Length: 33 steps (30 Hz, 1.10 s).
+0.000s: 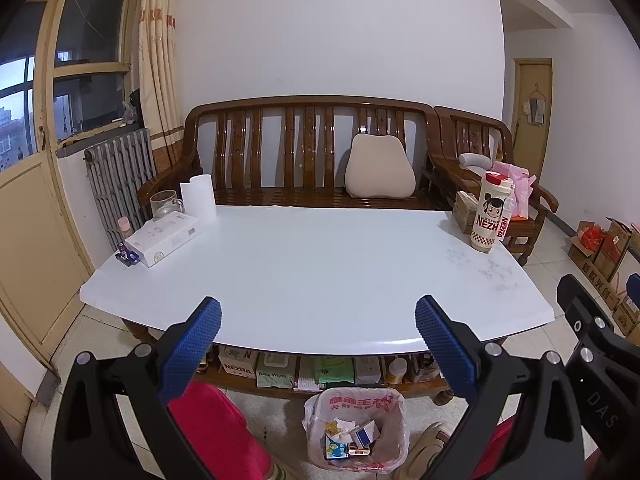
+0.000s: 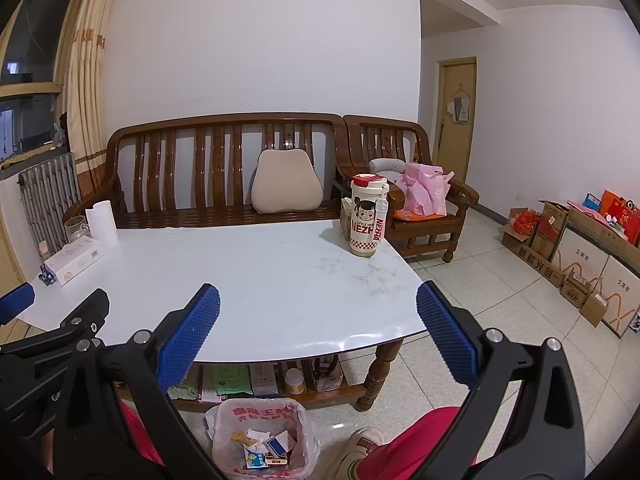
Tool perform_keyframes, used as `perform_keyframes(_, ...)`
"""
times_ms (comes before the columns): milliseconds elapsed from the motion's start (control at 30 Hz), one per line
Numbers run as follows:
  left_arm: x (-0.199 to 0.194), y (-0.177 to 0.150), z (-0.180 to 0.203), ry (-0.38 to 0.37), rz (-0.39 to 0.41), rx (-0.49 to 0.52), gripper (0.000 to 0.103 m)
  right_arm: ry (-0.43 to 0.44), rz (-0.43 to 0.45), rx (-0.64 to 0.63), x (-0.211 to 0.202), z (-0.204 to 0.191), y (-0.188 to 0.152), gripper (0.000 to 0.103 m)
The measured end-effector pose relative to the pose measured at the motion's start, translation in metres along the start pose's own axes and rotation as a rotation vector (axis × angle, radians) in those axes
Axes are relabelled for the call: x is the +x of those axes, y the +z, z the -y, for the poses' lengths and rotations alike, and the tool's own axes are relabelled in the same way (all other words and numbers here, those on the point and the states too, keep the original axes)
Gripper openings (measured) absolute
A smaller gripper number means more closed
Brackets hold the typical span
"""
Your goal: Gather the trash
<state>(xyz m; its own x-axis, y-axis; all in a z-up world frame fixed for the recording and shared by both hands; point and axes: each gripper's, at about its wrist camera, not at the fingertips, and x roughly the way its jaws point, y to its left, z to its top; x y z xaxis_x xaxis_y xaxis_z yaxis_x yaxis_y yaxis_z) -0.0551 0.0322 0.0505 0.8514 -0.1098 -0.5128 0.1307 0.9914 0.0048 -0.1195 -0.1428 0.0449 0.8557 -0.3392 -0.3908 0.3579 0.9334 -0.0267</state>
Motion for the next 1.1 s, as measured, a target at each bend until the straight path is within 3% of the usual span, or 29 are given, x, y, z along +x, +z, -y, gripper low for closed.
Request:
perform_keyframes(633, 0.006, -0.001, -0.002, -0.021, -0.012, 0.001, 0.095, 0.003, -0.007, 0.005, 0.002, 0.000, -0.004, 0.096)
perform_keyframes(1100, 0.014, -0.004, -0.007, 0.045, -0.020, -0.013, 0.095, 0.001, -0.018, 0.004, 0.006, -0.002, -0.014, 0.096)
